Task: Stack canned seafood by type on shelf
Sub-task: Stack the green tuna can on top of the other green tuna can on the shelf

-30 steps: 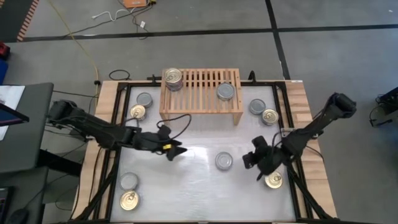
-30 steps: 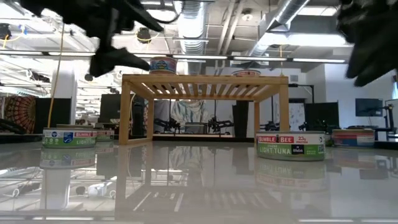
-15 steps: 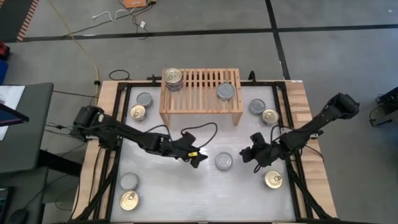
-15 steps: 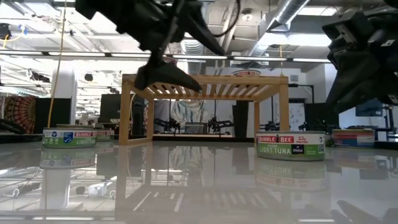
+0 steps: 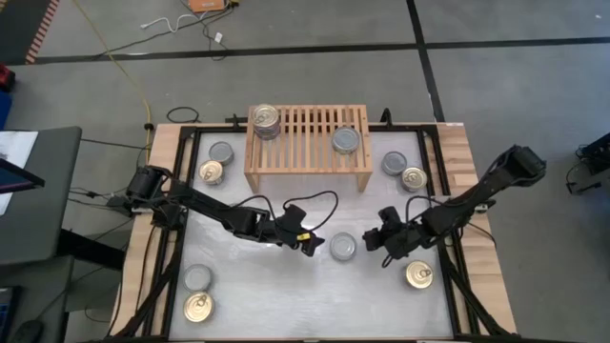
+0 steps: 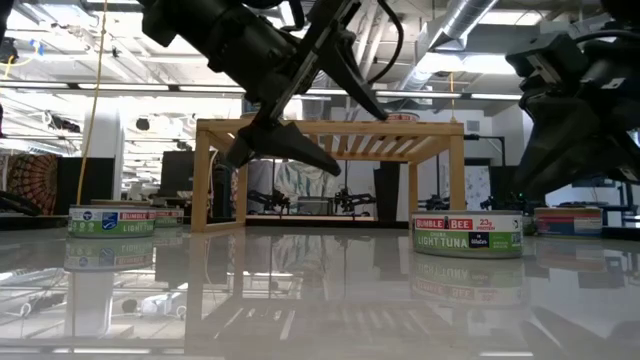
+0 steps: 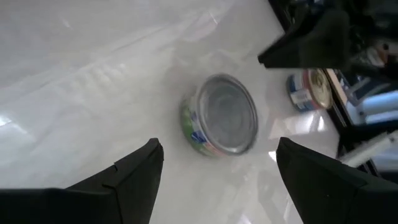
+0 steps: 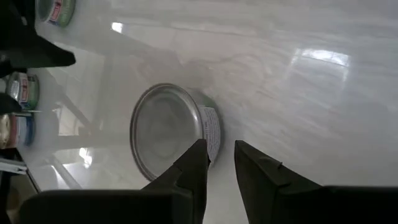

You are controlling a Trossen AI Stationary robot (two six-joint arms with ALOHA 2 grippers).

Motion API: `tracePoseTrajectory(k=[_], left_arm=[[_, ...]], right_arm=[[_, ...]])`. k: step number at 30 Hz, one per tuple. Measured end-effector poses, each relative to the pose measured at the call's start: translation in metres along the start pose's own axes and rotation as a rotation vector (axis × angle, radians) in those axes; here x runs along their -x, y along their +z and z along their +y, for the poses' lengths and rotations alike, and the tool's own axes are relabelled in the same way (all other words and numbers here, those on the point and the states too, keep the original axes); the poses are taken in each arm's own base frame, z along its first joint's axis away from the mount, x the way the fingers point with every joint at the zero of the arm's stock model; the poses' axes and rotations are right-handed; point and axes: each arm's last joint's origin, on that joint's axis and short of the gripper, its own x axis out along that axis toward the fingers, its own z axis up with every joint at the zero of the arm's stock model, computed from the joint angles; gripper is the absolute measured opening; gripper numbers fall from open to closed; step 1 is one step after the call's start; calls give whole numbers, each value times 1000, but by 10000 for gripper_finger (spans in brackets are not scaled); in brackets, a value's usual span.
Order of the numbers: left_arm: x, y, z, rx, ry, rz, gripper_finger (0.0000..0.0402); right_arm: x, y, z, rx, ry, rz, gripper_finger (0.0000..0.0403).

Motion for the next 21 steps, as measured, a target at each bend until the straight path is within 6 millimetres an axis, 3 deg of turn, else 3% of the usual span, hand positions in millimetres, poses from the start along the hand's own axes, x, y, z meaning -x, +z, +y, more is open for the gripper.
tracePoseTrajectory(k=[13,18,21], left_arm=[[0,6,-7,-14,-60,-80,299],[0,6,-6,-10,-47,-105,299],[-11,0,-3,1,-35,-97,299]], right_arm=[[-2,-1,8,-2,77,8,198],[-1,-3,10,-10,98,9,210],[1,-5,10,-2,104,-3,209]])
